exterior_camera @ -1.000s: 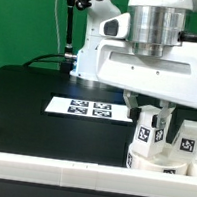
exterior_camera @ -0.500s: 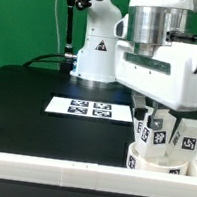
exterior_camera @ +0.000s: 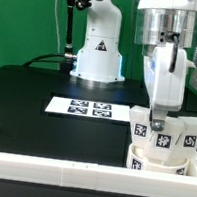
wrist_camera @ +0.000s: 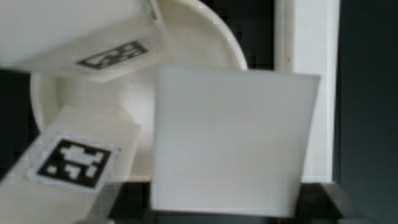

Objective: Assemble stool

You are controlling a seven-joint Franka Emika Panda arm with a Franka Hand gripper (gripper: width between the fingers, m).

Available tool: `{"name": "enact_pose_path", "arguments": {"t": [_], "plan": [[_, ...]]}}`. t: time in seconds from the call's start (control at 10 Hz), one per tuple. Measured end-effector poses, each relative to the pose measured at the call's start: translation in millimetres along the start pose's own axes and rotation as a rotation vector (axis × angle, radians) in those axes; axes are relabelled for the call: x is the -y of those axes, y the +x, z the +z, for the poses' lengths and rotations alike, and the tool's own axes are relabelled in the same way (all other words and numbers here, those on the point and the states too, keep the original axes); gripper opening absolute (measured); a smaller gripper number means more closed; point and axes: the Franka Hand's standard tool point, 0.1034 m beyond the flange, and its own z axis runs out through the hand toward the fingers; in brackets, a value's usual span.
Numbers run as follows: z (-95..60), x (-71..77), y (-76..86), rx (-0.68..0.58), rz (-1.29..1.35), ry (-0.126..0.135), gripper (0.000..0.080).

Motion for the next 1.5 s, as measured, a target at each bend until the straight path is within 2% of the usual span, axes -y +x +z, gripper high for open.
{"name": "enact_pose_path", "arguments": {"t": [0.3,0.5,0.6,0.9,1.2,1.3,1.4,1.5], "plan": [[1.6,-1.1,-9.6,0.034,0.25,0.005,0.0334],[2.7,-3.2,-16.7,0.059,0.341,0.0,0.0334],[3.6,-3.8,-21.9,0.078,0.379,0.006,0.0334],[4.9,-8.3,-32.5,0.11,0.419,0.001,0.0335],[5.0,-8.8,-31.7,0.128,0.422,-0.006,0.0335],[4.8,-8.7,-31.6,0.127,0.4,-0.005,0.0427],[2.4,-6.6,-29.4,0.128,0.373,0.001,0.0561],[-1.4,-5.5,-28.4,0.129,0.312,-0.003,0.0623]]}}
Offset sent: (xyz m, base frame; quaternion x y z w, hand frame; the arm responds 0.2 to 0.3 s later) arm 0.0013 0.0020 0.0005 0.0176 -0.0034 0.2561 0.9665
